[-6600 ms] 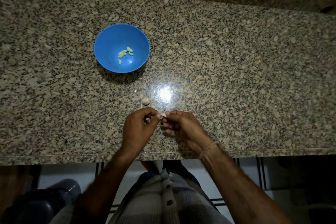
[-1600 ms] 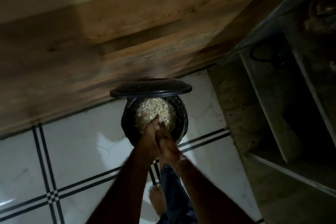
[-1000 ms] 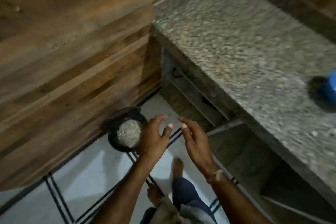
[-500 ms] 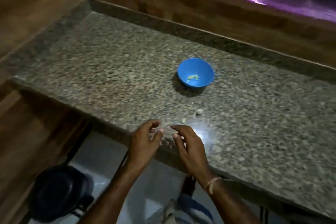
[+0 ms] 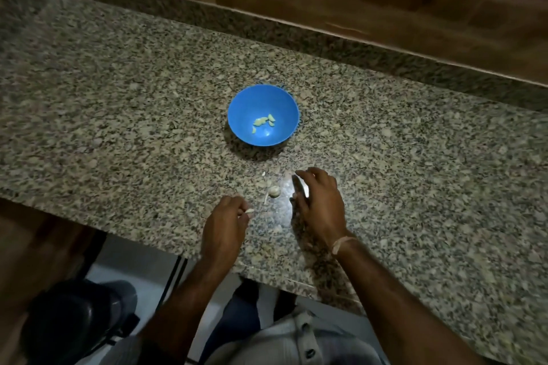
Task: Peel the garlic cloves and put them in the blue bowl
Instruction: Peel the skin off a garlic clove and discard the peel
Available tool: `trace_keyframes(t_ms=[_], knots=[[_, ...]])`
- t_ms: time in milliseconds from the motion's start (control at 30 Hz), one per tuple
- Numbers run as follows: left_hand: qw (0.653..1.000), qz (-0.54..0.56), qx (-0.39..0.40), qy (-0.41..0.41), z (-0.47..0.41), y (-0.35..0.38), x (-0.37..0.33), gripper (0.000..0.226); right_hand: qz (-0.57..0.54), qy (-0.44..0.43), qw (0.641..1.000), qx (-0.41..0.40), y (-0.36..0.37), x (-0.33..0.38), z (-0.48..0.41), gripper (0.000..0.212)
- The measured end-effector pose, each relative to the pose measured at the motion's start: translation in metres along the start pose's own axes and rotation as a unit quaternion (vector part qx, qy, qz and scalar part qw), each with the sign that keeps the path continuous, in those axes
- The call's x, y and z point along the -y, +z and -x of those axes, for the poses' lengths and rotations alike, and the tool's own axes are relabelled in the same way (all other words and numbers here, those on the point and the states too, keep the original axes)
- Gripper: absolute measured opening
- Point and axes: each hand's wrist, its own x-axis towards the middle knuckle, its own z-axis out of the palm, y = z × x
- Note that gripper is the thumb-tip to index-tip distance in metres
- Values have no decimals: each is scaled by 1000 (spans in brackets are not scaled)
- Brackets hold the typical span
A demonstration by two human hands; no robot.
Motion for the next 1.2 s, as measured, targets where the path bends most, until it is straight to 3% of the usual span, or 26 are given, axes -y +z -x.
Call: trace_keyframes(t_ms=[133, 233, 367, 467, 567, 633, 667, 733, 833, 933, 1033, 1100, 1167, 1200], knots=[[999, 34, 12, 38, -9, -11, -5, 18, 62, 30, 997, 29, -1, 11, -12, 50], [995, 75, -30, 50, -37, -34, -30, 10, 78, 47, 996, 21, 1, 19, -14, 45], [988, 57, -97, 109, -104, -55, -64, 11, 84, 73, 994, 1, 2, 29, -17, 40], [988, 5, -83, 130, -144, -54, -76, 10, 81, 86, 993, -5, 2, 31, -17, 44], [988, -40, -69, 130, -155, -57, -76, 24, 60, 82, 995, -4, 1, 28, -14, 47], [981, -4, -103, 167, -139, -58, -71, 24, 23, 85, 996, -5, 0, 23, -13, 48], [978, 24, -97, 181, -123, -53, -65, 21, -4, 86, 996, -9, 0, 19, -12, 47], [977, 71, -14, 201, -90, -37, -50, 19, -70, 82, 994, -28, 0, 13, -8, 43], [972, 55, 98, 208, -61, -2, -25, 28, -131, 68, 987, -56, -3, 10, 0, 37], [976, 48, 92, 190, -59, 16, -21, 28, -145, 58, 986, -59, -5, 9, 6, 34], [980, 147, 88, 97, -55, 20, -26, 23, -201, 56, 977, -54, -4, 5, 14, 31], [943, 301, 128, -56, -54, 17, -34, 20, -307, 104, 946, -30, -10, 10, 18, 32], [844, 466, 192, -181, -47, 12, -46, 20, -392, 129, 911, -3, -20, 18, 23, 32], [792, 534, 211, -206, -42, 10, -53, 22, -418, 125, 900, -1, -24, 22, 25, 31]])
